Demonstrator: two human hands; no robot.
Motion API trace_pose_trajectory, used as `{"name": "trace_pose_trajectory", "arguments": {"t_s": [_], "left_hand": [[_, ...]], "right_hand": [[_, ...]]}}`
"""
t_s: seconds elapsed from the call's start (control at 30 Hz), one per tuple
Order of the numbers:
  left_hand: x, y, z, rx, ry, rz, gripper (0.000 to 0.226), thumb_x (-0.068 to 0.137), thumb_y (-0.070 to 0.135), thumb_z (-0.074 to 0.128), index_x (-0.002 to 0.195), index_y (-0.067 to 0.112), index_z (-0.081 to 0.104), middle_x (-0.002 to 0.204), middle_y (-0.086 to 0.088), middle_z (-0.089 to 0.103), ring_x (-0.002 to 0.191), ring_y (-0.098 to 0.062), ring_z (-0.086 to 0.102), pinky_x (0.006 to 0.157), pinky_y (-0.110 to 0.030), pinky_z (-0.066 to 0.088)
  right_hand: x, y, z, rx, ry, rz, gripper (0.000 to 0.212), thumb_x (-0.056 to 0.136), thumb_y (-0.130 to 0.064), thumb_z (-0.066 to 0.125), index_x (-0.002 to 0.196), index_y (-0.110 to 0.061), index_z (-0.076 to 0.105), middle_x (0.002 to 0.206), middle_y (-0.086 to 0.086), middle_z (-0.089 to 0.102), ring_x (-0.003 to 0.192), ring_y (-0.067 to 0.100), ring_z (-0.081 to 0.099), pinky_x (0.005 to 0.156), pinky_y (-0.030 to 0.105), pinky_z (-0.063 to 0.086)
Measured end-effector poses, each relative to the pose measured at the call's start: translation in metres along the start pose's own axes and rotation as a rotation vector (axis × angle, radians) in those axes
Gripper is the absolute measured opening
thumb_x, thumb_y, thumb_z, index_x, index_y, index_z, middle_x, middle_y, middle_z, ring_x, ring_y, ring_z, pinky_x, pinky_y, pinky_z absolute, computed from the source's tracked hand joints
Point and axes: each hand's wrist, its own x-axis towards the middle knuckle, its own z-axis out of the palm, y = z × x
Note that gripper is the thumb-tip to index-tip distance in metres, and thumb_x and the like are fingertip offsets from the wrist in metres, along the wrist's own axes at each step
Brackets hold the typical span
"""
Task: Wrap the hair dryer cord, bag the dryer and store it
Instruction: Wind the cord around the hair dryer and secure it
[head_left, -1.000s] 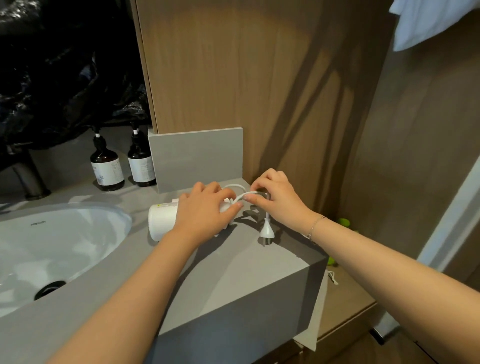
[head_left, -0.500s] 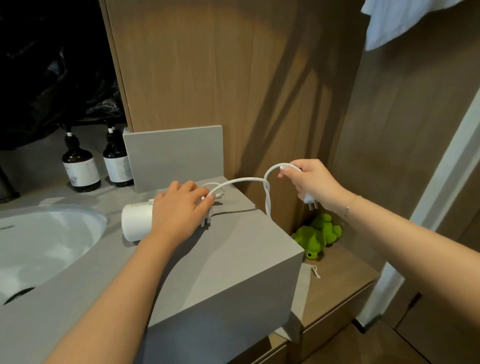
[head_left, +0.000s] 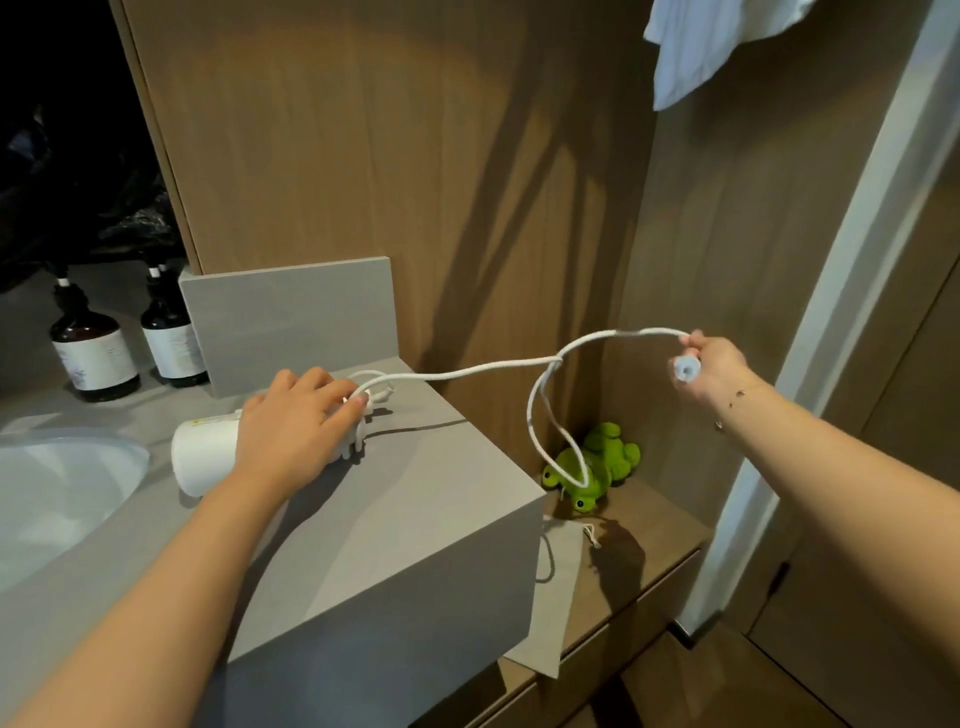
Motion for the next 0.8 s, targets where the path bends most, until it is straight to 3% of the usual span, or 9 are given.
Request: {"name": "trace_pose_trajectory", "arguments": {"t_s": [0.1,0.2,0.33,0.43,0.53,0.6,0.63,0.7,0.8], "left_hand": [[-0.001,0.000,0.001,0.009,0.004,0.007,0.035,0.100,0.047,0.036,0.115,0.032,0.063,0.110,0.003,0.057,0.103,-0.023,0.044,0.082,-0.038,0.037],[0.000,-0.002,0.002,-0.001,-0.008,0.001,0.047,0.095,0.056,0.026,0.113,0.033,0.064,0.109,0.003,0.057,0.103,-0.024,0.044,0.082,-0.039,0.037],[0.003,-0.004,0.004,0.002,-0.007,-0.005,0.056,0.086,0.058,0.021,0.112,0.032,0.064,0.109,0.002,0.057,0.103,-0.025,0.044,0.079,-0.038,0.037],[0.003,-0.005,0.005,0.018,-0.002,-0.001,0.056,0.086,0.058,0.021,0.111,0.030,0.063,0.108,0.000,0.057,0.103,-0.028,0.044,0.076,-0.037,0.035],[0.003,-0.007,0.005,0.025,-0.008,0.020,0.056,0.086,0.059,0.022,0.112,0.031,0.062,0.109,0.000,0.056,0.102,-0.028,0.044,0.075,-0.037,0.035],[0.003,-0.008,0.004,0.013,-0.008,0.038,0.057,0.086,0.060,0.022,0.112,0.031,0.063,0.107,0.000,0.055,0.097,-0.026,0.042,0.075,-0.037,0.034],[0.002,-0.008,0.004,0.004,-0.003,0.050,0.057,0.086,0.060,0.022,0.112,0.030,0.063,0.105,0.001,0.054,0.094,-0.023,0.040,0.075,-0.037,0.033],[0.000,-0.008,0.003,-0.019,0.014,0.071,0.061,0.085,0.063,0.021,0.112,0.029,0.064,0.102,0.004,0.052,0.090,-0.018,0.034,0.074,-0.036,0.033],[0.001,-0.010,0.004,-0.031,0.021,0.080,0.067,0.081,0.066,0.016,0.112,0.030,0.064,0.099,0.008,0.049,0.089,-0.016,0.032,0.074,-0.036,0.033]], "right_hand": [[0.022,0.013,-0.032,-0.181,0.010,0.061,0.032,0.104,-0.012,0.034,0.076,-0.012,0.050,0.038,-0.005,0.041,0.036,0.005,0.030,0.042,0.015,0.033],[0.031,0.029,-0.051,-0.132,0.193,0.040,0.031,0.101,-0.008,0.036,0.073,-0.007,0.049,0.064,0.002,0.046,0.040,0.006,0.036,0.030,0.015,0.032],[0.035,0.045,-0.086,-0.120,0.403,0.040,0.017,0.097,-0.006,0.041,0.087,-0.006,0.055,0.095,0.007,0.053,0.057,0.015,0.050,0.033,0.023,0.042],[0.031,0.072,-0.098,-0.434,0.163,0.166,0.035,0.103,-0.011,0.032,0.070,-0.007,0.045,0.067,0.007,0.042,0.047,0.019,0.045,0.025,0.019,0.039],[0.024,0.105,-0.100,-0.872,-0.048,0.247,0.028,0.101,-0.007,0.035,0.078,-0.004,0.052,0.059,0.008,0.052,0.044,0.017,0.052,0.039,0.023,0.045],[0.022,0.126,-0.099,-1.269,-0.125,0.107,0.016,0.095,0.000,0.048,0.103,0.003,0.062,0.086,0.013,0.064,0.071,0.019,0.063,0.063,0.030,0.049],[0.019,0.137,-0.095,-1.384,-0.200,0.029,0.027,0.093,0.003,0.050,0.117,0.002,0.061,0.106,0.012,0.063,0.091,0.021,0.061,0.074,0.030,0.049],[0.002,0.152,-0.075,-1.406,-0.409,-0.084,0.046,0.090,0.008,0.045,0.133,-0.004,0.054,0.133,0.011,0.052,0.115,0.025,0.054,0.086,0.030,0.048],[-0.023,0.167,-0.029,-1.215,-0.665,-0.232,0.038,0.099,-0.005,0.044,0.136,-0.011,0.053,0.142,0.004,0.047,0.133,0.019,0.042,0.102,0.023,0.032]]}}
